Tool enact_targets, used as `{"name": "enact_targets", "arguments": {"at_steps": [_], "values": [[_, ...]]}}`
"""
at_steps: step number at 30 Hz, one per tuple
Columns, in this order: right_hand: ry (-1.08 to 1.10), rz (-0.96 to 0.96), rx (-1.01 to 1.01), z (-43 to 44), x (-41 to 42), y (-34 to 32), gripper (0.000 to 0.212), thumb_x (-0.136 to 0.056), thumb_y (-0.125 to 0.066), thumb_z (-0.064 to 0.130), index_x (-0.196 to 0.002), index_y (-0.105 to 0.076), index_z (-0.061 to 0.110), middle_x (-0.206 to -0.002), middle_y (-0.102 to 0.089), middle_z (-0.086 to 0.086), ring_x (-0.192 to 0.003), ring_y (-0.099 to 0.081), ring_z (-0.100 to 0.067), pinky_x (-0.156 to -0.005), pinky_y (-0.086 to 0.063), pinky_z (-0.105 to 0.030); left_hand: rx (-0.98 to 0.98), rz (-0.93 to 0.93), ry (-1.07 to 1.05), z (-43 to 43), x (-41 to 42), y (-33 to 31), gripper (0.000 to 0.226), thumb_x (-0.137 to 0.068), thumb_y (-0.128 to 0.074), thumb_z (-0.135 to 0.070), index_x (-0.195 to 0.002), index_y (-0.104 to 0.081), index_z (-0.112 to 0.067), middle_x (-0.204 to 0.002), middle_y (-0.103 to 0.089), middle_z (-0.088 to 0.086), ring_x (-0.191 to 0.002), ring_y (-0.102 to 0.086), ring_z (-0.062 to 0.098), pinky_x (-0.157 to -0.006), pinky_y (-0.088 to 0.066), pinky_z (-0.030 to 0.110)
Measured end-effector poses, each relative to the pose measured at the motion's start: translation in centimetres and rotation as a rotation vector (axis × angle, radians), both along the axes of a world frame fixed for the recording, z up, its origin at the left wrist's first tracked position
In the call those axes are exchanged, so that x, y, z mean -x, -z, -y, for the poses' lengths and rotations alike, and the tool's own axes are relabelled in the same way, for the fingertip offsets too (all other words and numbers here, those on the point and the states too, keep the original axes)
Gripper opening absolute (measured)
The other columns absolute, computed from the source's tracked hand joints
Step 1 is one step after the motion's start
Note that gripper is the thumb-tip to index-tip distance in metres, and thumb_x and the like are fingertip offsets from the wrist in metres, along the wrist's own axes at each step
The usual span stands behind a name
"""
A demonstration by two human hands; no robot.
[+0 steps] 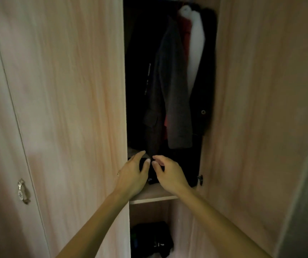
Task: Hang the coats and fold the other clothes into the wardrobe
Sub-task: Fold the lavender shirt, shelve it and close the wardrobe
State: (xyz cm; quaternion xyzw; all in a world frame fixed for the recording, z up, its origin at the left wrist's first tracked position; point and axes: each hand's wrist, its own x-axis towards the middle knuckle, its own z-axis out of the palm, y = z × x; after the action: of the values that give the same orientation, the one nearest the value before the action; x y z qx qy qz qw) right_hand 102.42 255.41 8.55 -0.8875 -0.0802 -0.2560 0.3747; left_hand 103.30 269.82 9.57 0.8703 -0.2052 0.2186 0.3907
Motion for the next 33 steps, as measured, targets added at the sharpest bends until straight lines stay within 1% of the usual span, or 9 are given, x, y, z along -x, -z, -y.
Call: {"name": "enact_targets", "arguments": {"at_steps": [2, 6, 8, 12, 16, 21, 26, 28, 33], "values": [[0.008, -0.010, -0.002, 1.9, 3.2, 0.8, 0.036, -0.097, -0.046, 0.037, -0.129, -0.055, 0.024, -0.125, -0.061, 0.005, -0.112, -0.057, -0.010, -0.095, -0.048, -0.031, -0.019, -0.022, -0.013, 1.8, 2.7, 0.8, 0.045, -0.098, -0.041, -0.038, -0.139, -0.044, -0.020, -0.138, -0.051, 0.002, -0.126, -0.048, 0.020, -0.105, -0.038, 0.035], [0.007, -0.016, 0.018, 5.8, 10.3, 2.8, 0.038, -0.097, -0.046, 0.037, -0.129, -0.055, 0.020, -0.126, -0.061, 0.001, -0.113, -0.058, -0.015, -0.094, -0.047, -0.033, -0.075, -0.010, -0.038, 5.4, 8.9, 2.7, 0.042, -0.098, -0.042, -0.033, -0.136, -0.049, -0.015, -0.135, -0.054, 0.005, -0.124, -0.049, 0.023, -0.101, -0.015, 0.023], [-0.013, -0.020, 0.015, 7.3, 13.7, 3.7, 0.037, -0.096, -0.046, 0.036, -0.128, -0.056, 0.019, -0.124, -0.062, -0.002, -0.111, -0.059, -0.018, -0.092, -0.048, -0.035, -0.057, -0.030, -0.017, 7.3, 12.2, 3.4, 0.040, -0.098, -0.044, -0.031, -0.133, -0.051, -0.012, -0.131, -0.056, 0.007, -0.120, -0.052, 0.024, -0.098, -0.023, 0.022], [-0.013, -0.033, -0.015, 10.8, 19.3, 4.8, 0.034, -0.096, -0.047, 0.031, -0.125, -0.058, 0.017, -0.119, -0.064, -0.004, -0.106, -0.060, -0.021, -0.090, -0.049, -0.037, -0.067, -0.057, 0.049, 11.2, 17.3, 4.2, 0.039, -0.098, -0.044, -0.031, -0.131, -0.052, -0.013, -0.128, -0.059, 0.008, -0.113, -0.057, 0.026, -0.095, -0.045, 0.034], [0.067, -0.059, -0.065, 16.4, 22.8, 4.6, 0.035, -0.097, -0.045, 0.032, -0.127, -0.057, 0.019, -0.125, -0.062, 0.000, -0.111, -0.058, -0.015, -0.096, -0.046, -0.032, -0.164, -0.025, 0.065, 15.7, 20.0, 3.6, 0.041, -0.098, -0.043, -0.034, -0.132, -0.051, -0.013, -0.131, -0.057, 0.007, -0.117, -0.055, 0.025, -0.093, -0.040, 0.030], [0.232, -0.068, -0.159, 23.2, 24.7, 3.2, 0.035, -0.098, -0.045, 0.027, -0.132, -0.052, 0.020, -0.130, -0.058, 0.002, -0.114, -0.054, -0.008, -0.095, -0.040, -0.021, -0.299, 0.057, 0.099, 20.9, 21.4, 1.6, 0.038, -0.097, -0.045, -0.032, -0.124, -0.055, -0.009, -0.123, -0.059, 0.011, -0.109, -0.057, 0.030, -0.092, -0.045, 0.038], [0.323, -0.111, -0.137, 26.3, 23.6, 1.1, 0.045, -0.098, -0.044, 0.033, -0.140, -0.040, 0.016, -0.137, -0.051, -0.002, -0.122, -0.051, -0.017, -0.100, -0.038, -0.030, -0.400, 0.124, 0.087, 24.1, 21.0, -0.9, 0.035, -0.098, -0.041, -0.033, -0.115, -0.057, -0.008, -0.114, -0.060, 0.008, -0.104, -0.056, 0.026, -0.092, -0.043, 0.039], [0.293, -0.130, -0.140, 26.2, 22.4, 0.4, 0.042, -0.098, -0.045, 0.034, -0.135, -0.044, 0.015, -0.134, -0.053, -0.002, -0.117, -0.053, -0.017, -0.094, -0.040, -0.028, -0.410, 0.130, 0.077, 24.5, 20.9, -1.5, 0.036, -0.098, -0.040, -0.034, -0.117, -0.056, -0.008, -0.118, -0.060, 0.008, -0.107, -0.055, 0.025, -0.094, -0.042, 0.038], [0.371, -0.160, -0.143, 24.6, 19.8, 0.3, 0.034, -0.095, -0.049, 0.039, -0.114, -0.046, 0.011, -0.093, -0.052, 0.006, -0.076, -0.052, -0.008, -0.057, -0.036, -0.019, -0.397, 0.124, 0.040, 23.0, 20.0, -1.8, 0.037, -0.098, -0.042, -0.035, -0.122, -0.055, -0.010, -0.123, -0.058, 0.007, -0.112, -0.053, 0.024, -0.097, -0.040, 0.037]]}}
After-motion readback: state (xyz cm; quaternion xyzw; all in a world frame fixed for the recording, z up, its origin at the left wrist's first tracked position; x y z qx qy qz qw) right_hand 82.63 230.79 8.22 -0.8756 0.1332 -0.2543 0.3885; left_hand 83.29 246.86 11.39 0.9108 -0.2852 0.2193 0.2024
